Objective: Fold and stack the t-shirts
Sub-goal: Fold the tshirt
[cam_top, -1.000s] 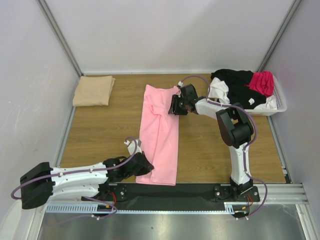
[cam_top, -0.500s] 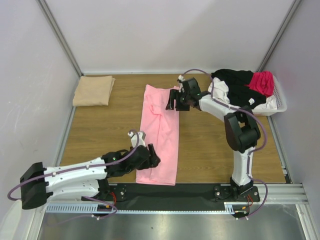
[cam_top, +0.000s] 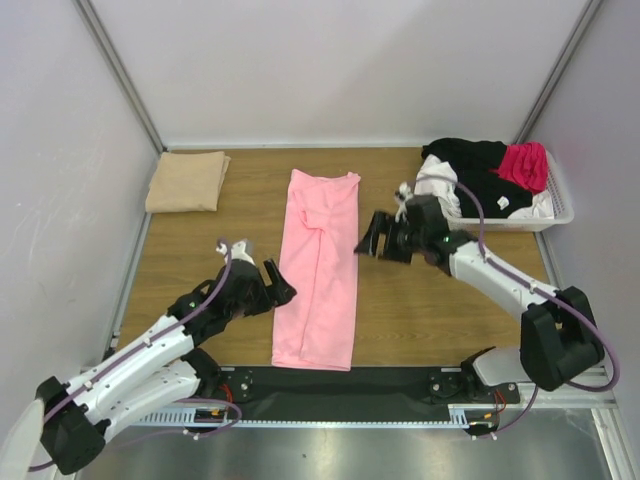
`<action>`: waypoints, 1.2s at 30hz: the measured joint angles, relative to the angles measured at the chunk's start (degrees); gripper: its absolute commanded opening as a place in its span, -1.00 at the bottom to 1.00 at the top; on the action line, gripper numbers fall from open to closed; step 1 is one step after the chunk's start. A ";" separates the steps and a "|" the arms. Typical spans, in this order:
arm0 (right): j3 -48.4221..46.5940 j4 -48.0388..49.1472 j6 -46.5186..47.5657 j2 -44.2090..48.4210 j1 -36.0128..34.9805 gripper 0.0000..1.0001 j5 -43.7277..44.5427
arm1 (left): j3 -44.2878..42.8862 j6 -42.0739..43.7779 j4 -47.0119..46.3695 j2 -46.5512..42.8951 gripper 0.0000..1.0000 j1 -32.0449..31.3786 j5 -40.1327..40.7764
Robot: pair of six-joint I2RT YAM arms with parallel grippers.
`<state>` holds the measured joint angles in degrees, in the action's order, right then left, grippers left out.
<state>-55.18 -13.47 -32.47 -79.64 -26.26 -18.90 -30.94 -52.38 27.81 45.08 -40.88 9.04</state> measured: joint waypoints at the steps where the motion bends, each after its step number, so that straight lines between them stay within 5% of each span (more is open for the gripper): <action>1: 3.30 -0.37 -1.25 0.87 -0.85 0.64 -0.20 | 0.87 -0.04 0.13 -0.35 0.70 0.28 -0.94; 15: 30.40 3.45 -23.45 16.68 -25.09 0.30 4.63 | 16.61 -6.19 7.85 -20.22 0.28 0.57 -7.04; 24: 31.54 8.33 -33.35 11.76 -36.00 0.25 10.10 | 18.29 -9.77 11.06 -22.10 0.19 -0.20 -8.02; 36: 32.41 11.63 -39.80 9.88 -39.28 0.12 11.96 | 19.80 -15.80 13.25 -25.35 0.14 -6.08 -7.67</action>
<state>-22.76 -1.85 -72.27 -69.76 -65.54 -6.94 -11.14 -68.18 41.06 19.73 -46.96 1.37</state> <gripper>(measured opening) 0.571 0.585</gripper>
